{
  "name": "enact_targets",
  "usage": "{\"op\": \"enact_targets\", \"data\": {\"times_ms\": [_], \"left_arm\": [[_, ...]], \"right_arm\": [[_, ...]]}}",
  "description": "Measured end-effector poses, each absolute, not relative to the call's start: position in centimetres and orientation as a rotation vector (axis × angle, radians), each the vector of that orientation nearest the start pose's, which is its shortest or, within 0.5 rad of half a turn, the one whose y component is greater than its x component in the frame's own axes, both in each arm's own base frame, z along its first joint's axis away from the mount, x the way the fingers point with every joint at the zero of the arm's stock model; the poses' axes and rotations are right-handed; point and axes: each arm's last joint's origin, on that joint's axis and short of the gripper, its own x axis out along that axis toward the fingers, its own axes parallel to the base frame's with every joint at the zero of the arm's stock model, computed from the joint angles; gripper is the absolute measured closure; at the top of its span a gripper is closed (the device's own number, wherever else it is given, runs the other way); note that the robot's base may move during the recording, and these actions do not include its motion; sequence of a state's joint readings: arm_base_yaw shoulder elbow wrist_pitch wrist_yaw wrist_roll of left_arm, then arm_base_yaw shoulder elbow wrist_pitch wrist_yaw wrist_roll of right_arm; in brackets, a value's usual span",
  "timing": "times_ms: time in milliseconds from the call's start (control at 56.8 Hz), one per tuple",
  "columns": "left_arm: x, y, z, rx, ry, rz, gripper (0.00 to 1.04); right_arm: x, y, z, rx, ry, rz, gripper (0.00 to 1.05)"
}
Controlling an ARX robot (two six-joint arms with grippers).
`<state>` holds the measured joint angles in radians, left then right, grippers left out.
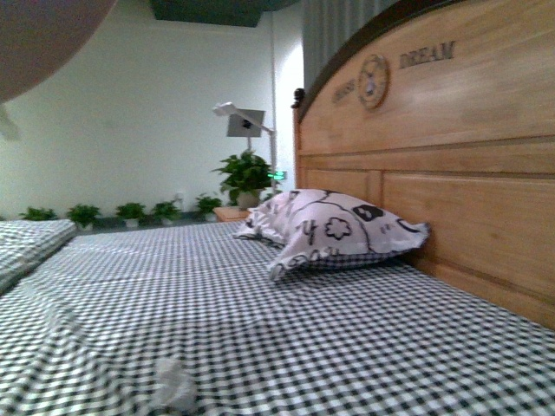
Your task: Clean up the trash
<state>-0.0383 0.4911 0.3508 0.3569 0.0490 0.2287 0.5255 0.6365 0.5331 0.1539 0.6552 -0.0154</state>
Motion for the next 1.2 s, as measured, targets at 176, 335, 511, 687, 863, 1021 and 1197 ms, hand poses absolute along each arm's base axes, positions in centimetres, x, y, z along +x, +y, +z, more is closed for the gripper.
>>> {"op": "enact_targets", "data": {"times_ms": [176, 335, 511, 687, 863, 1021, 1197], "left_arm": [[13.2, -0.6, 27.4, 0.228, -0.225, -0.056, 0.77], [13.3, -0.6, 27.4, 0.193, -0.163, -0.047, 0.77], [15.5, 0.0, 26.1, 0.104, 0.156, -0.133, 0.77], [18.7, 0.7, 25.2, 0.229, 0.252, -0.285, 0.77], [21.6, 1.7, 23.3, 0.389, 0.385, -0.406, 0.77], [23.7, 2.8, 22.1, 0.520, 0.447, -0.442, 0.77], [24.8, 2.9, 20.3, 0.627, 0.481, -0.530, 0.77]], "right_arm": [[13.7, 6.0, 29.9, 0.011, -0.039, -0.125, 0.85], [13.7, 6.0, 29.9, 0.011, -0.039, -0.119, 0.85], [13.7, 5.9, 29.9, 0.012, -0.040, -0.130, 0.85], [13.7, 5.9, 29.9, 0.012, -0.040, -0.129, 0.85], [13.7, 5.9, 29.9, 0.012, -0.040, -0.129, 0.85], [13.7, 5.9, 29.9, 0.012, -0.040, -0.129, 0.85], [13.7, 5.9, 29.9, 0.012, -0.040, -0.129, 0.85]]}}
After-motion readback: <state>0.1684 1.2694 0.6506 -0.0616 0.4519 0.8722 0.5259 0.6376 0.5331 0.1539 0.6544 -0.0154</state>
